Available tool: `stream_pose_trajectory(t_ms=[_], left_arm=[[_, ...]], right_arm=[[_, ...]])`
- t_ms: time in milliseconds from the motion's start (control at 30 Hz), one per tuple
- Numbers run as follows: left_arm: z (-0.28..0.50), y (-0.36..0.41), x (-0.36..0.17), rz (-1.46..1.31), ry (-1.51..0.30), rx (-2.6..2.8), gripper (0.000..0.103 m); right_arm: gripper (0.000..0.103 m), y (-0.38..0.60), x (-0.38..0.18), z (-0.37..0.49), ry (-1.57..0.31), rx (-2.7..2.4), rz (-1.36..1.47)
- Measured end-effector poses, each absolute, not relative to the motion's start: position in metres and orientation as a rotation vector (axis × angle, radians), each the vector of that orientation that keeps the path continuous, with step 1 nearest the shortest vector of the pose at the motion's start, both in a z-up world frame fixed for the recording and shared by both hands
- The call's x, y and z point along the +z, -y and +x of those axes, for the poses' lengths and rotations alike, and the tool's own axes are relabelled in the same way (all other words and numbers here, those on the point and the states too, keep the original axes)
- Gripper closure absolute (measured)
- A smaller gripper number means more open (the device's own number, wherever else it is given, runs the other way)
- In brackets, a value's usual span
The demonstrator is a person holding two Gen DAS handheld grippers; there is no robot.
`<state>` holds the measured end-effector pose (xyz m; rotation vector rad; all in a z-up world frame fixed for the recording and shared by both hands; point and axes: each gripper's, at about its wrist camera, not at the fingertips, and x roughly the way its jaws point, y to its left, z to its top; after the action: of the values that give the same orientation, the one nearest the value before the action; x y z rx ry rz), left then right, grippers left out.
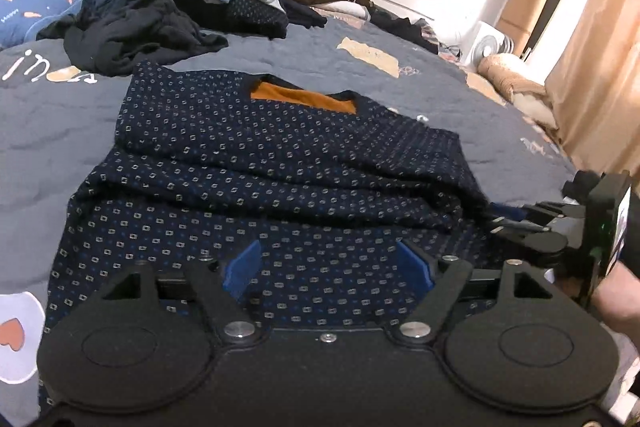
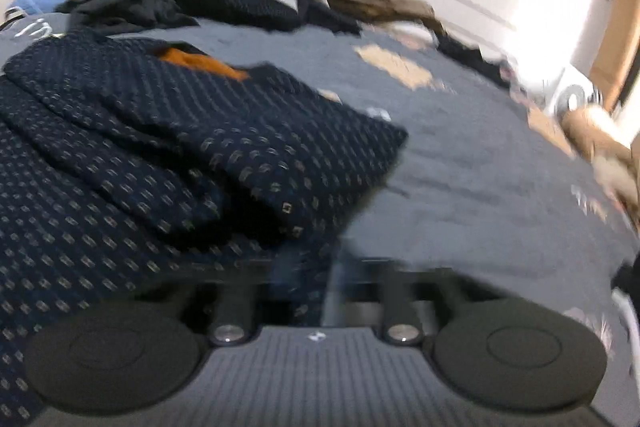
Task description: Fold clothes
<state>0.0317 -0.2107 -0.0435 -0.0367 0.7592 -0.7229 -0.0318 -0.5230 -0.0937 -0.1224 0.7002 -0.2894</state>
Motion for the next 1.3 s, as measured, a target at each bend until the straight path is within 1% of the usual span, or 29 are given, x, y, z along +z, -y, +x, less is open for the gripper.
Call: stream_pose_trajectory(t_ms=[67, 167, 267, 333, 400, 433, 533, 600, 667, 833, 900, 1000, 1033, 1067, 1100, 1167, 1300], left_arm=[[0.034, 0.209, -0.046, -0.036, -0.769, -0.718, 0.029], [0.038, 0.206, -0.048, -0.031, -0.774, -0.710, 0.029], [0.039, 0.204, -0.050, -0.030, -0.783, -0.713, 0.029], [0.037, 0.206, -0.050, -0.020, -0.781, -0.721, 0.027], [0.036, 0.208, -0.050, -0.010, -0.779, -0.726, 0.025], [0.035, 0.209, -0.051, -0.005, -0.782, -0.731, 0.024], [0.033, 0.213, -0.054, 0.001, -0.794, -0.740, 0.024], [0.032, 0.214, -0.055, 0.007, -0.800, -0.748, 0.024], [0.031, 0.215, -0.056, 0.011, -0.801, -0.752, 0.024], [0.031, 0.214, -0.054, 0.004, -0.798, -0.760, 0.024], [0.031, 0.214, -0.052, 0.001, -0.798, -0.763, 0.024], [0.030, 0.214, -0.052, 0.005, -0.798, -0.772, 0.024], [0.030, 0.214, -0.052, 0.008, -0.798, -0.775, 0.024], [0.030, 0.215, -0.052, 0.012, -0.797, -0.778, 0.024], [0.029, 0.215, -0.051, 0.010, -0.798, -0.780, 0.024], [0.030, 0.215, -0.050, 0.001, -0.799, -0.781, 0.024], [0.028, 0.215, -0.049, -0.004, -0.795, -0.785, 0.024]], right_arm=[[0.093, 0.533, -0.090, -0.038, -0.688, -0.292, -0.065], [0.093, 0.539, -0.083, -0.043, -0.692, -0.289, -0.050], [0.093, 0.541, -0.084, -0.045, -0.739, -0.268, -0.046], [0.091, 0.545, -0.084, -0.047, -0.757, -0.258, -0.020], [0.090, 0.550, -0.075, -0.049, -0.761, -0.236, 0.061], [0.089, 0.552, -0.070, -0.050, -0.755, -0.223, 0.104], [0.088, 0.550, -0.054, -0.055, -0.644, -0.115, 0.239], [0.085, 0.540, -0.052, -0.049, -0.616, -0.071, 0.250], [0.084, 0.525, -0.058, -0.039, -0.624, -0.048, 0.187], [0.083, 0.510, -0.074, -0.018, -0.663, -0.073, 0.147], [0.081, 0.504, -0.080, -0.010, -0.676, -0.084, 0.132], [0.073, 0.502, -0.077, -0.008, -0.668, -0.104, 0.090], [0.065, 0.501, -0.076, -0.007, -0.667, -0.115, 0.066], [0.061, 0.501, -0.076, -0.007, -0.664, -0.126, 0.048], [0.061, 0.500, -0.076, -0.006, -0.661, -0.136, 0.029], [0.056, 0.501, -0.078, -0.004, -0.666, -0.147, 0.018], [0.053, 0.498, -0.088, 0.005, -0.686, -0.144, 0.004]])
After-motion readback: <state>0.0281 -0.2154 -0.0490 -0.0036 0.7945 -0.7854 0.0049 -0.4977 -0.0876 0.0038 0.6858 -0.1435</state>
